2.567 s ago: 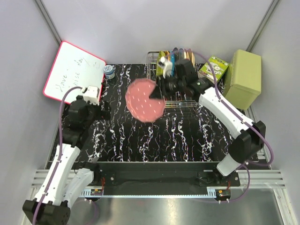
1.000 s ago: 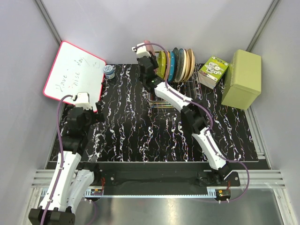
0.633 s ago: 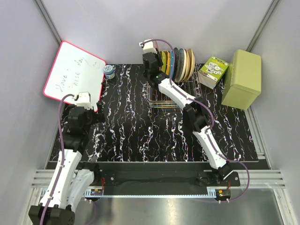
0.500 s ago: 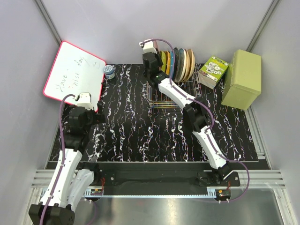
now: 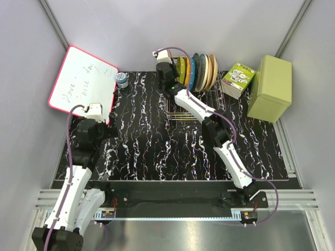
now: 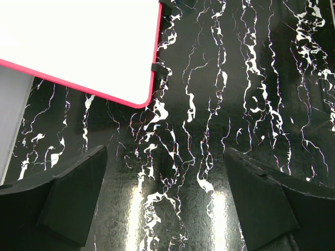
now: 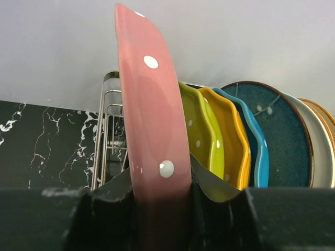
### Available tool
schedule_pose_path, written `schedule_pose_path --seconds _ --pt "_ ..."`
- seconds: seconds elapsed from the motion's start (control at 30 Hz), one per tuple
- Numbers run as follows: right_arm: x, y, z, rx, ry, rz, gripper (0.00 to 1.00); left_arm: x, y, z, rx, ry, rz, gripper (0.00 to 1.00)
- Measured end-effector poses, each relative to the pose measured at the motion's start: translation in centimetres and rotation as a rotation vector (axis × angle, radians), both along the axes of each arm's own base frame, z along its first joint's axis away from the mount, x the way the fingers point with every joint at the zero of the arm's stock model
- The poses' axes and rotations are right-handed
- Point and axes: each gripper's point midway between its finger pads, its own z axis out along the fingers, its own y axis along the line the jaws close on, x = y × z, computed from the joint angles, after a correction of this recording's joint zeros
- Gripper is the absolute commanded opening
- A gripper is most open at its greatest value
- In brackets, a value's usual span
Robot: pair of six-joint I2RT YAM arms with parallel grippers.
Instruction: Load the plates into the dish rack
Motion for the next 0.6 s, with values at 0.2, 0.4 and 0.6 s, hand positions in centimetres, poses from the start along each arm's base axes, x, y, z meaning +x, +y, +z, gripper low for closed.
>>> schedule_pose_path --seconds 0.2,0.4,0.6 --pt "-0.3 0.3 -0.1 -0.010 0.009 0.004 0.00 0.0 -0.1 -0.1 0.002 0.005 -0.005 0.99" --pt "-0.3 0.3 -0.3 -0.011 0.013 0.003 0.00 0.0 -0.1 -0.2 0.003 0.006 -0.006 0.99" --pt "-0.1 0.7 -1.1 -0.001 0.014 0.001 0.00 0.1 -0.1 -0.2 0.003 0.006 -0.006 0.99"
